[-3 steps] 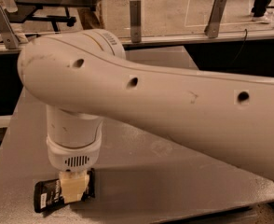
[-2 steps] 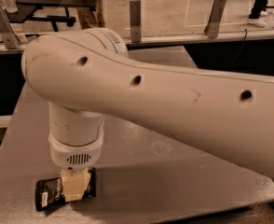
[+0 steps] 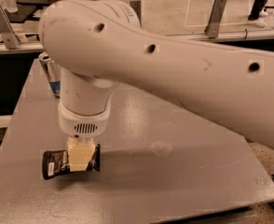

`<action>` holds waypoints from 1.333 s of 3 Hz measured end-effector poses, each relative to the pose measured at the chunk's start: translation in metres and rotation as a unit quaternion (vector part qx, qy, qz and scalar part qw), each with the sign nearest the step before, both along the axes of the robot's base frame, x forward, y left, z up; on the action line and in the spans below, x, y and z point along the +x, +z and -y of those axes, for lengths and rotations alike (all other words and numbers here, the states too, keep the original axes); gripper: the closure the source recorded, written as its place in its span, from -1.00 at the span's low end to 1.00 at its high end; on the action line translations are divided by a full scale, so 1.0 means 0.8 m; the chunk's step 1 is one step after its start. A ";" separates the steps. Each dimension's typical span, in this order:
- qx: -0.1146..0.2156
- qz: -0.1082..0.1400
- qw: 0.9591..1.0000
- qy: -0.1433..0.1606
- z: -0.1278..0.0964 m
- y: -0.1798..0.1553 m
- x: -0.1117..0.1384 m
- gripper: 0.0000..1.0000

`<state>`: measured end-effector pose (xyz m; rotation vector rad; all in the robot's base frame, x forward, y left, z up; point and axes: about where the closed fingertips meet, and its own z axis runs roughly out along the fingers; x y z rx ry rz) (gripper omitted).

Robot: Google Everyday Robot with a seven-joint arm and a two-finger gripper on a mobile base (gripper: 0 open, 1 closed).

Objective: Move rxbar chocolate near redbull can

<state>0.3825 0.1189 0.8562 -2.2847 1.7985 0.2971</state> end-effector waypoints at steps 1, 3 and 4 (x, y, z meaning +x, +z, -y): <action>0.015 0.010 1.000 -0.022 -0.004 0.019 0.043 1.00; 0.054 0.015 0.996 -0.063 -0.039 0.042 0.150 1.00; 0.058 0.018 0.995 -0.081 -0.052 0.040 0.193 1.00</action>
Offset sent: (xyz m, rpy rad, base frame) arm 0.1418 0.0342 0.0422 0.1388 -0.0215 -0.1502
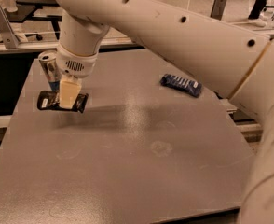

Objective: Move rxbar chocolate near redbull can

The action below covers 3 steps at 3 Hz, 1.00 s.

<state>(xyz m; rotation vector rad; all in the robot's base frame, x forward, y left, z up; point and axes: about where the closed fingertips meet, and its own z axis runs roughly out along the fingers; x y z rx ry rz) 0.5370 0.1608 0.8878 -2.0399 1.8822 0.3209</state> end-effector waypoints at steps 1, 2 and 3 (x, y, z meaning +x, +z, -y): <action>-0.015 0.005 1.000 -0.014 0.001 -0.012 0.033 0.53; -0.026 0.011 0.999 -0.017 0.006 -0.018 0.044 0.06; -0.033 0.016 0.999 -0.017 0.016 -0.023 0.049 -0.56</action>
Offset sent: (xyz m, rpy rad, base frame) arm 0.0471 -0.0115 -0.0175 -0.0770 -0.0396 -0.0429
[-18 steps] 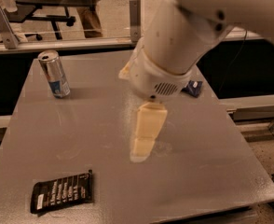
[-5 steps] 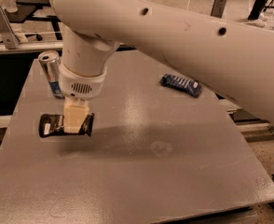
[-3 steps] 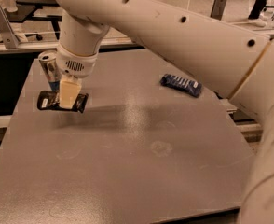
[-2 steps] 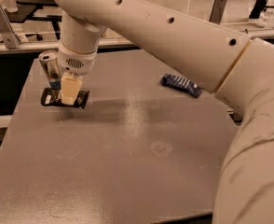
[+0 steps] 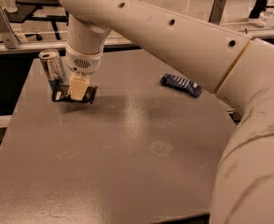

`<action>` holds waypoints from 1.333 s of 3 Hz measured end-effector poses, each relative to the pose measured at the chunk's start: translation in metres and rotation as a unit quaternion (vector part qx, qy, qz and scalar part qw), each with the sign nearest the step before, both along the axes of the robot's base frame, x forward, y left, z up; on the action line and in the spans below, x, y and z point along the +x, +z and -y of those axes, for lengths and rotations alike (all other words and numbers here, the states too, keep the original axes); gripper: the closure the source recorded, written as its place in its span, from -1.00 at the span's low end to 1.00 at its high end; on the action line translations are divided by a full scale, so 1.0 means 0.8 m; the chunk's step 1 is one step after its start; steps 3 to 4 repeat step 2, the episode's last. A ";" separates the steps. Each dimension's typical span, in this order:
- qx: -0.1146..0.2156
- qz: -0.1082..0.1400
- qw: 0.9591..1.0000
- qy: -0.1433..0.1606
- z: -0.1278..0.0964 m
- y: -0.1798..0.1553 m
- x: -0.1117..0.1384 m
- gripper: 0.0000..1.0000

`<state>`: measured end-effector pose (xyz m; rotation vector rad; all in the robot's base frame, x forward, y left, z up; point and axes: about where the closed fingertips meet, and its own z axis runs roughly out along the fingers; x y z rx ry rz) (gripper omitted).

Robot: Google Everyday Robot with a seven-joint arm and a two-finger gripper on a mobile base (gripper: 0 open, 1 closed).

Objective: Move rxbar chocolate near redbull can

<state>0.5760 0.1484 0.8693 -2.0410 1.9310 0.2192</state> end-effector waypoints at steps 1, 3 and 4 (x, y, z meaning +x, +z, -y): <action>0.000 -0.001 1.000 0.001 -0.002 -0.002 -0.001 -1.00; 0.000 -0.001 1.000 0.001 -0.002 -0.002 -0.001 -1.00; 0.000 -0.001 1.000 0.001 -0.002 -0.002 -0.001 -1.00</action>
Offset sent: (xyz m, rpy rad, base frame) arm -0.0004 0.0011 -0.0008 0.0001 0.0014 0.0013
